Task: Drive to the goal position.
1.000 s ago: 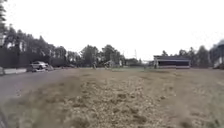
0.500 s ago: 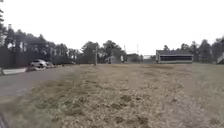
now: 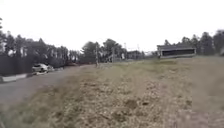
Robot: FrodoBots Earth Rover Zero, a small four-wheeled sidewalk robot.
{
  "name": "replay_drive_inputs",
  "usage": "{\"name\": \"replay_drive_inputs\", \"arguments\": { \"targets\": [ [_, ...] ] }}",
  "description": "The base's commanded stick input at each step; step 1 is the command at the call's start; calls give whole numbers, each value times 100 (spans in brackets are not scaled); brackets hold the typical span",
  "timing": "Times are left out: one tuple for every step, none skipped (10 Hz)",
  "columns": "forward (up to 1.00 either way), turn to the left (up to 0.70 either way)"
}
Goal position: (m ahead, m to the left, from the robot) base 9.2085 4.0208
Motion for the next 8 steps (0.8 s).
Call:
{"name": "replay_drive_inputs", "arguments": {
  "targets": [
    [70, 0],
    [70, 0],
    [70, 0],
    [70, 0],
    [70, 0],
    [70, 0],
    [70, 0],
    [70, 0]
  ]
}}
